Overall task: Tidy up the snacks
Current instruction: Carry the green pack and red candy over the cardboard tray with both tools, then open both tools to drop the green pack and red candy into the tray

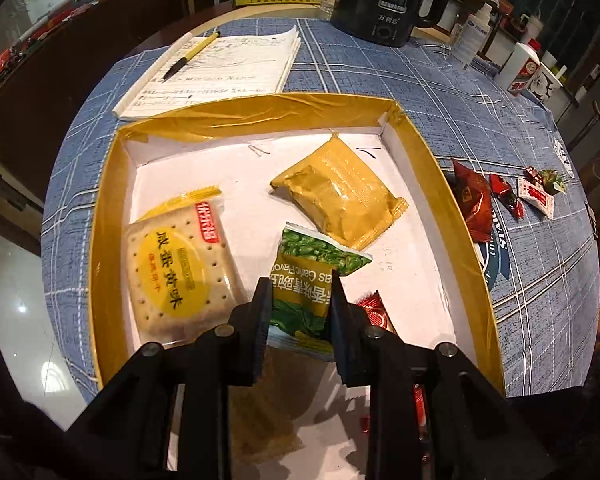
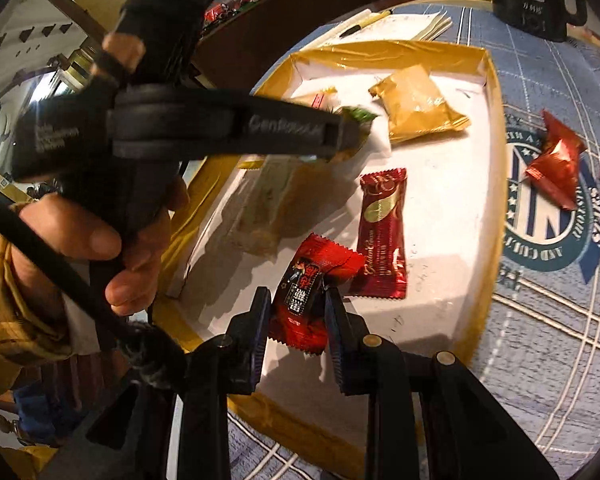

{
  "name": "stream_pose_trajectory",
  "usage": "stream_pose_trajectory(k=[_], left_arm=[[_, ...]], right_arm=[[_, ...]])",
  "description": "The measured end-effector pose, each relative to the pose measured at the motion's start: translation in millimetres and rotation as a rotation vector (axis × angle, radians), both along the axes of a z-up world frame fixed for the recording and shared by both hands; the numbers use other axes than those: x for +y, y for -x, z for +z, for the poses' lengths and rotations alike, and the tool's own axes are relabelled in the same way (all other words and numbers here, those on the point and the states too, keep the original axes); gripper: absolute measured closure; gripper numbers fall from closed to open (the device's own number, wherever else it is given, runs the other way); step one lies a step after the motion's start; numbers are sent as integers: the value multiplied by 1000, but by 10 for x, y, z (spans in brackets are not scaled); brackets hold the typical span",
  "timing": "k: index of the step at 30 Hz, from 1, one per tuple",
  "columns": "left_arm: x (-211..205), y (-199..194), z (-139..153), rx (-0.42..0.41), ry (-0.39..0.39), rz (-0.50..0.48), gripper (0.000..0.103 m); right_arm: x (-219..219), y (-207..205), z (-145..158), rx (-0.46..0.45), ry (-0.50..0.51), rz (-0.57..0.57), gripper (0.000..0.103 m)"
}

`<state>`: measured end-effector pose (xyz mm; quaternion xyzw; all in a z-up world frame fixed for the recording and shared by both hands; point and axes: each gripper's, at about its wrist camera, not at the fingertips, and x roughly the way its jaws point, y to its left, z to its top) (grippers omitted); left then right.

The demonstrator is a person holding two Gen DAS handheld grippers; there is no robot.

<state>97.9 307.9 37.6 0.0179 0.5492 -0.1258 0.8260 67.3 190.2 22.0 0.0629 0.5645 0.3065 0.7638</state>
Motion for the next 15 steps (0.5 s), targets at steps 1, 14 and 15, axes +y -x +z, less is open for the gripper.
stream_pose_trajectory(k=[1, 14, 15], left_arm=[[-15, -1, -5, -3, -2, -11, 74], [-82, -12, -83, 2, -2, -45, 67], [-86, -12, -86, 2, -3, -45, 66]], right_arm=[[14, -4, -24, 2, 1, -6, 77], [24, 68, -95, 2, 13, -32, 76], [17, 74, -87, 2, 13, -31, 76]])
